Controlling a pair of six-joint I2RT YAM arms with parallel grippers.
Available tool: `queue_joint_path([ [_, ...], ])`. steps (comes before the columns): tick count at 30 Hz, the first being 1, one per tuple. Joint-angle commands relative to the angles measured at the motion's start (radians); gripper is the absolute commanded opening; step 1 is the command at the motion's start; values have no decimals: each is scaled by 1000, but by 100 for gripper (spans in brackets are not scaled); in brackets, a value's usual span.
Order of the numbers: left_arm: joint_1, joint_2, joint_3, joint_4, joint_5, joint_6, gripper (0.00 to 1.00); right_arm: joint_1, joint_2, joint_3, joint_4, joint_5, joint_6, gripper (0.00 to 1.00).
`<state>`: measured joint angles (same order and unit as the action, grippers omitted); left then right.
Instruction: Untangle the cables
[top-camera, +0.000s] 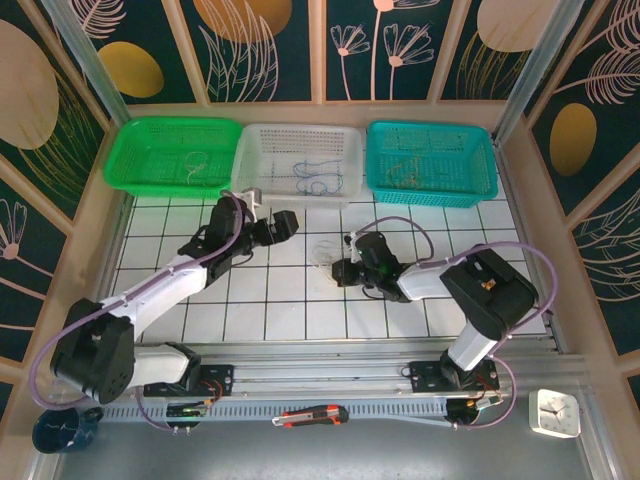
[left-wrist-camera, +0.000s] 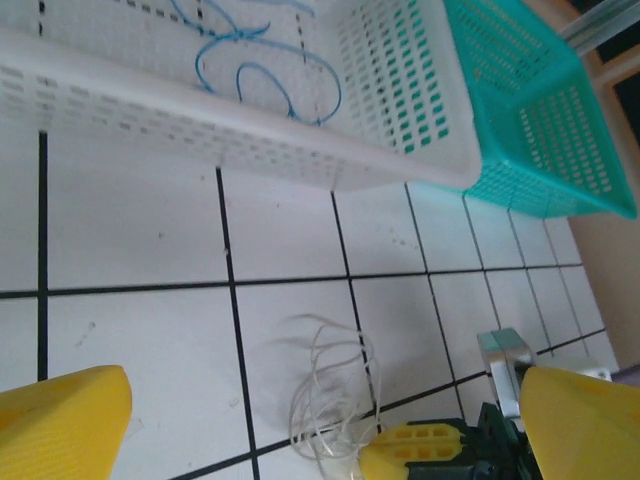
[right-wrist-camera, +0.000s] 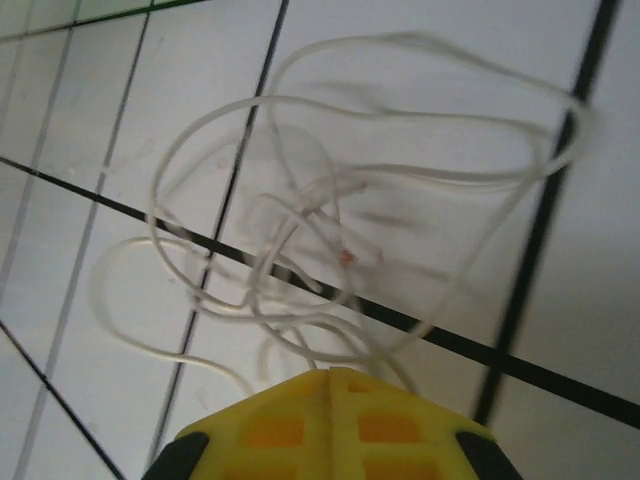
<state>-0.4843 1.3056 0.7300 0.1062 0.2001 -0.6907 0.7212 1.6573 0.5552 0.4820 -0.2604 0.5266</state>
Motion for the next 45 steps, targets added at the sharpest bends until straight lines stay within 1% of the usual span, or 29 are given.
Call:
queue_joint_path([
  [1,-20,39,5,33,-20,7,99,20,12,30,84,-45,5,0],
  [5,-38,93,14,7,-36,41,98,21,-27,0,87,-29,-7,0],
  [11,-79,185,42,10,-29,66,84,22,-54,-42,77,-9,-14,0],
  [14,-112,224,71,-4,-44,80,83,21,-73,-56,77,7,-13,0],
  [17,-151,253,110,-42,-88,112,83,12,-118,-68,49,35,-14,1],
  [19,-180,266,139,-72,-125,148,83,-8,-165,-84,27,55,-9,13],
  [21,-207,287,175,-113,-174,191,79,-46,-222,-103,-5,73,1,27],
  [23,-229,314,212,-152,-215,230,75,-86,-281,-122,-41,89,4,35],
  [25,-255,343,236,-187,-249,269,69,-126,-334,-137,-81,104,3,40],
  [27,-282,374,292,-215,-281,307,64,-160,-380,-146,-125,127,1,42],
  [28,-296,391,314,-230,-300,323,63,-168,-399,-150,-151,136,1,44],
  [30,-319,437,353,-261,-327,350,60,-209,-427,-160,-183,144,3,45],
  [32,-332,476,387,-287,-348,365,57,-229,-446,-172,-196,142,6,46],
  [37,-341,525,423,-306,-370,381,50,-236,-471,-197,-197,136,11,46],
  [45,-342,553,437,-321,-386,390,44,-235,-475,-210,-185,130,13,46],
])
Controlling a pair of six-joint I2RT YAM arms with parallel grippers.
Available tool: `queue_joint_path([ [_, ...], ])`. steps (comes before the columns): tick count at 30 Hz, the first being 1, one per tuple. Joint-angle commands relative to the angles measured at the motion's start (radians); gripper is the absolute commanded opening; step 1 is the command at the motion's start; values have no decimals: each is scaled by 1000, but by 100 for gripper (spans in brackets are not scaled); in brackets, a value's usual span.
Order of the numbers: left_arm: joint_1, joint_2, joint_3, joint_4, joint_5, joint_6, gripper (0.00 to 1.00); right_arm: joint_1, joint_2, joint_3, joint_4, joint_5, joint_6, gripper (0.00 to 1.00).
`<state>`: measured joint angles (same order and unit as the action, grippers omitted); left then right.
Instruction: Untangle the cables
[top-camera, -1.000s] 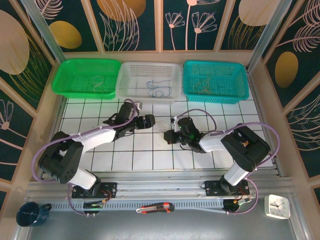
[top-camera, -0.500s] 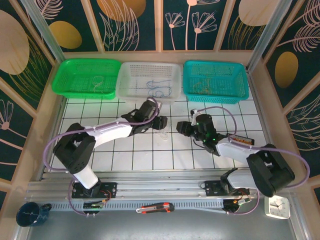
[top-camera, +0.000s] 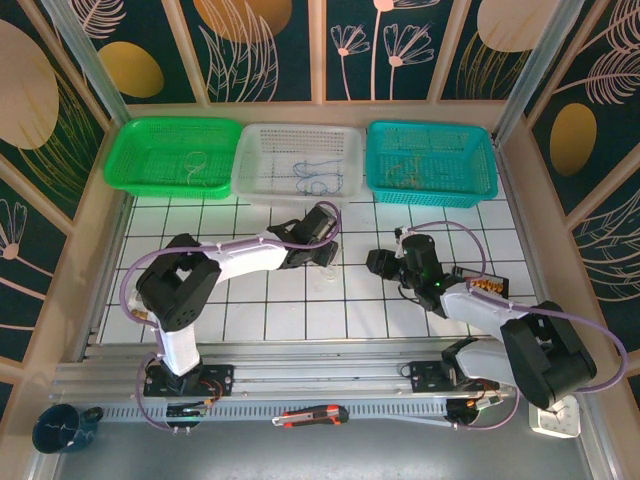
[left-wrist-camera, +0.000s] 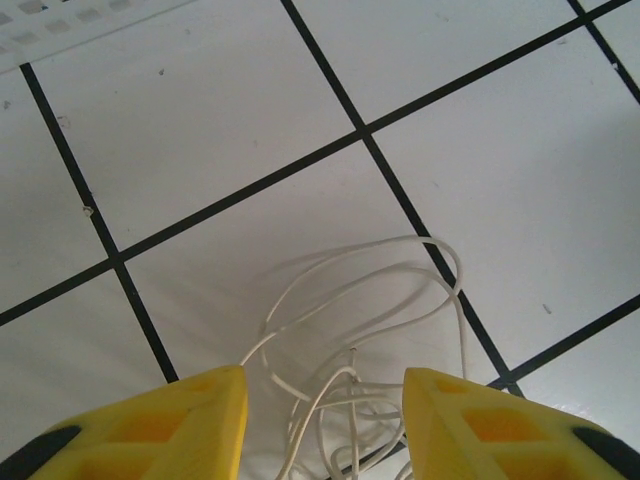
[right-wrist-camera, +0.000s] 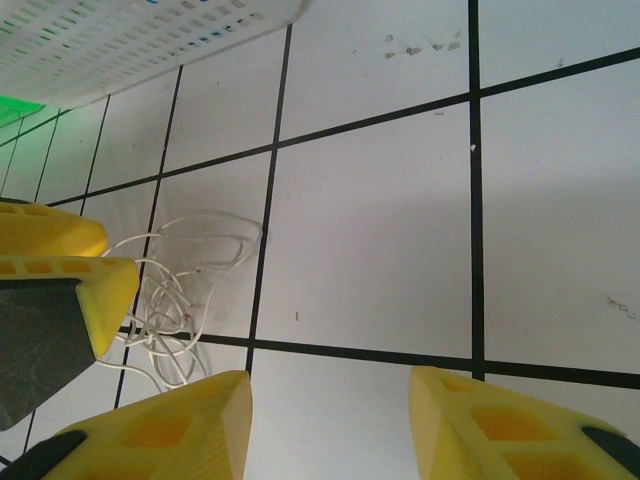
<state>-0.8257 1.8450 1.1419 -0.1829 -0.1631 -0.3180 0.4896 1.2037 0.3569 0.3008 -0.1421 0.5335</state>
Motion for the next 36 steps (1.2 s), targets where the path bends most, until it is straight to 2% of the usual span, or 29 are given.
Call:
queue_joint_path([
  [1,0,18,25,-32,-23,18,44,-5,-20,-12,-2,12,6,46],
  [3,-1,25,25,-30,-25,18,44,-4,-22,-14,-1,12,5,46],
  [11,-1,48,28,-25,-32,18,32,-3,-29,-12,1,-1,5,46],
  [14,-1,52,28,-20,-35,16,23,-5,-34,-11,4,-11,5,46],
  [19,0,41,32,-20,-40,7,1,1,-22,-12,48,-85,-1,46],
  [20,-1,33,33,-21,-38,5,0,6,-13,-10,60,-97,-3,46],
  [28,-1,-85,23,-37,-12,-23,0,106,142,43,147,-106,-17,51],
  [36,0,-211,-24,7,65,-60,0,138,283,120,213,-135,-14,53],
])
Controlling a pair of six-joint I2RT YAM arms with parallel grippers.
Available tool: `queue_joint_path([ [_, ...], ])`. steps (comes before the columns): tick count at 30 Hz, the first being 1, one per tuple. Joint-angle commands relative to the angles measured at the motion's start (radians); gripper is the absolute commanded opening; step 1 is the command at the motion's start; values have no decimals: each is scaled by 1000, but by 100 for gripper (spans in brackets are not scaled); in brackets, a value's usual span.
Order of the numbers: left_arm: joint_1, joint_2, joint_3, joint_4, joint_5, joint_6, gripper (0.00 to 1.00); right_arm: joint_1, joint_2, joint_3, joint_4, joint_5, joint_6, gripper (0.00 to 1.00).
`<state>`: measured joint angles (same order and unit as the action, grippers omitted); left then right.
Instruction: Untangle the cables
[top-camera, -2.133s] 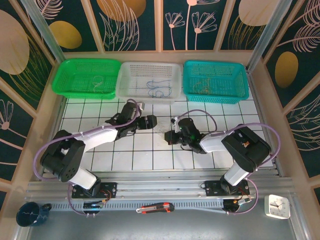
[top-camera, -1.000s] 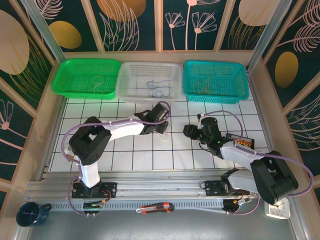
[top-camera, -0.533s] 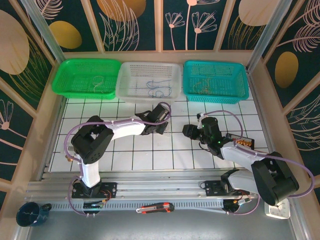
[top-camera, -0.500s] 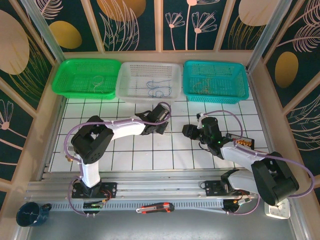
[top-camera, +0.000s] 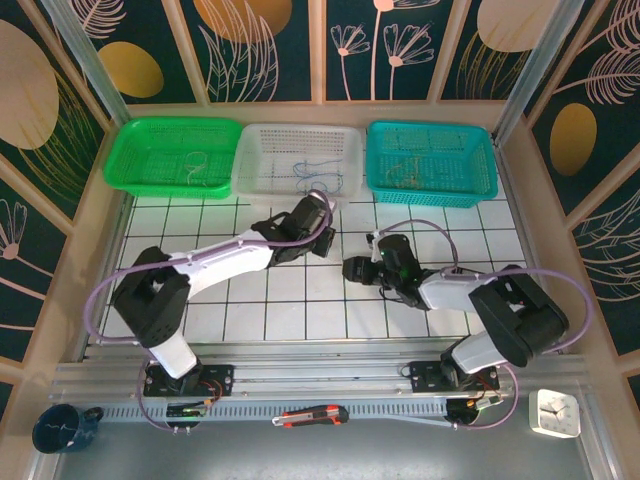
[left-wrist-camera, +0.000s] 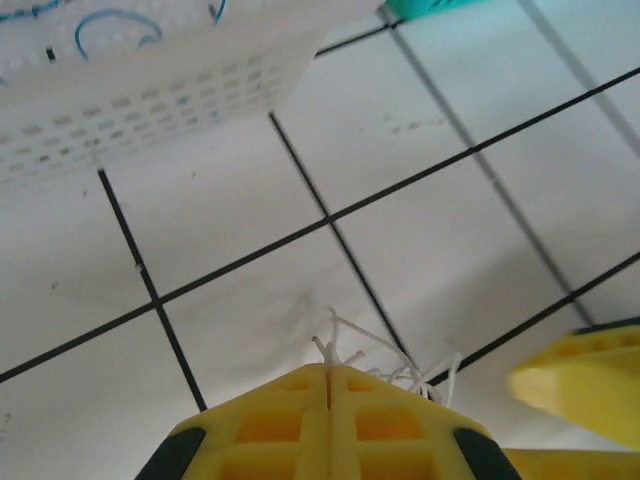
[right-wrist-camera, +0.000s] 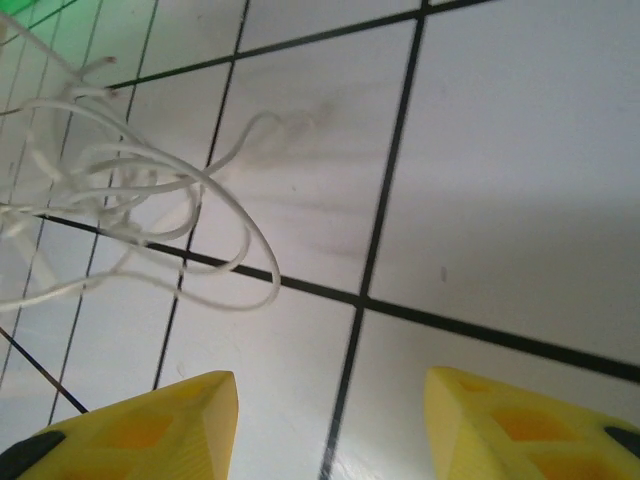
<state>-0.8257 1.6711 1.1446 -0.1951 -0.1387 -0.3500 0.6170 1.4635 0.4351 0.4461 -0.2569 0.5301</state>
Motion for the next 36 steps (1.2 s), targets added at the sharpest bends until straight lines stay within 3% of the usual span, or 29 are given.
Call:
queue_joint_path([
  [1,0,-48,-33,28,48,-33,0,14,31,50,69,-24,-13,53],
  [19,0,-106,-57,64,113,-69,0,25,-67,65,76,-18,-45,54],
  [27,1,-133,-68,116,177,-100,0,24,7,113,137,-35,-26,52],
  [30,2,-160,-71,130,194,-119,0,18,48,104,195,-32,-9,42],
  [33,7,-196,-74,151,221,-142,0,12,92,92,243,-24,10,22],
  [36,22,-242,-87,189,262,-181,0,4,125,77,280,-18,32,7],
])
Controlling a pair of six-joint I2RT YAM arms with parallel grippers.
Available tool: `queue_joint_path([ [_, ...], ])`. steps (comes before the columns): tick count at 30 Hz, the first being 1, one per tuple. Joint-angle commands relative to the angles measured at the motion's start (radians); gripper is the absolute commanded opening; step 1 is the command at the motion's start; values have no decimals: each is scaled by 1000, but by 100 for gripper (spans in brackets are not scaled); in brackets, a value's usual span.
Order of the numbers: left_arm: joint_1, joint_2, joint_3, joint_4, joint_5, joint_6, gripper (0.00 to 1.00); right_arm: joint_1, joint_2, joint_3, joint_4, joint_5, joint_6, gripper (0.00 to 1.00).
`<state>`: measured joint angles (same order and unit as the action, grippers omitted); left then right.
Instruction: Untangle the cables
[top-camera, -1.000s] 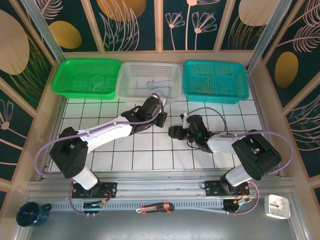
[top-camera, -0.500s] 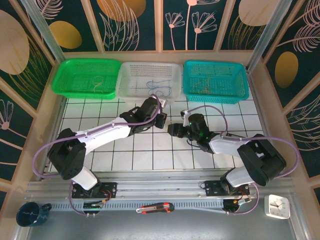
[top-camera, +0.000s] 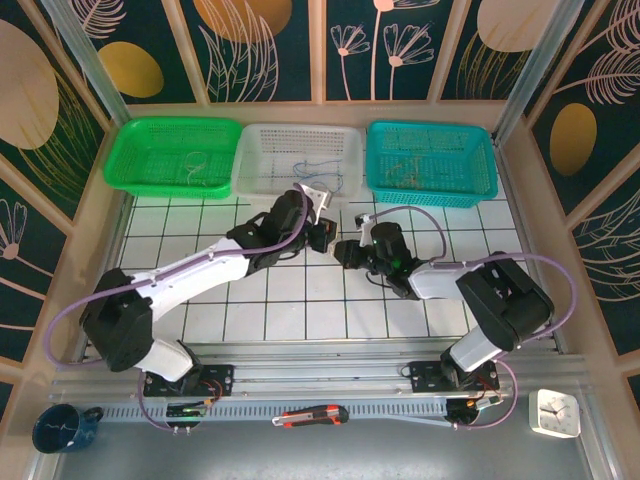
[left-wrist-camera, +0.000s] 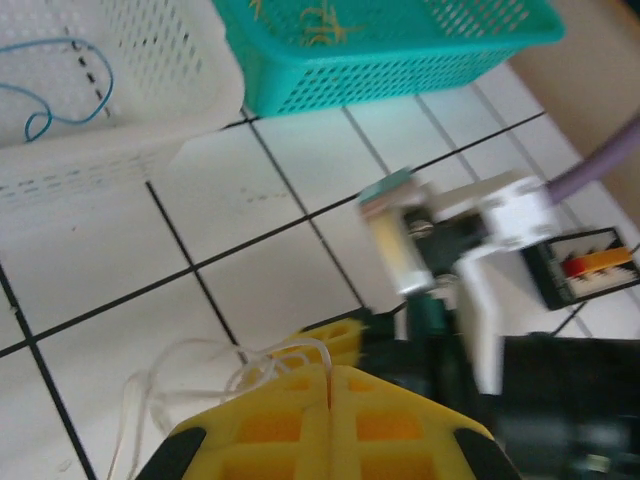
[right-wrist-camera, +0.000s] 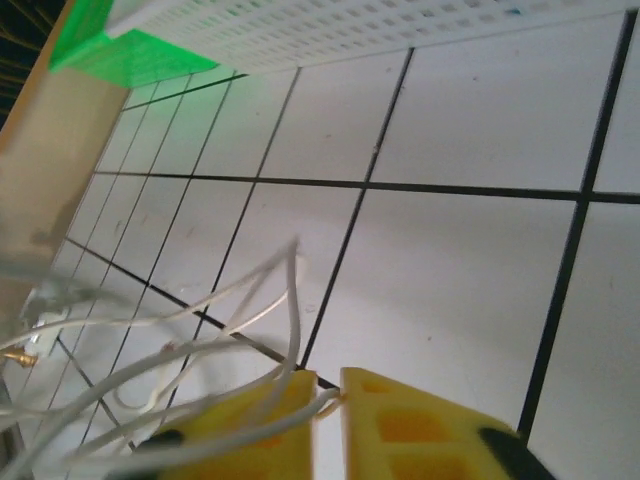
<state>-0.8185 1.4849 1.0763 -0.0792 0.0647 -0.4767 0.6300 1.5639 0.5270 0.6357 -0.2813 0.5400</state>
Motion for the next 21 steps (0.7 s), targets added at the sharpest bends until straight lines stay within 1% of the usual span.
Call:
queue_joint_path([
  [1,22,-70,-27,91,73,-67,0,-10,32,-20,103,7,28,4],
  [3,42,-107,-56,149,120,-103,0,-10,44,-32,119,8,37,0],
  [6,76,-160,-128,265,177,-159,0,-11,54,-51,134,7,43,0],
  [8,96,-188,-174,325,191,-183,0,-10,56,-63,137,8,43,0],
  [16,142,-296,-317,486,127,-232,0,-16,56,-115,119,39,38,0],
  [21,147,-344,-351,528,88,-239,0,-19,62,-128,94,41,46,0],
])
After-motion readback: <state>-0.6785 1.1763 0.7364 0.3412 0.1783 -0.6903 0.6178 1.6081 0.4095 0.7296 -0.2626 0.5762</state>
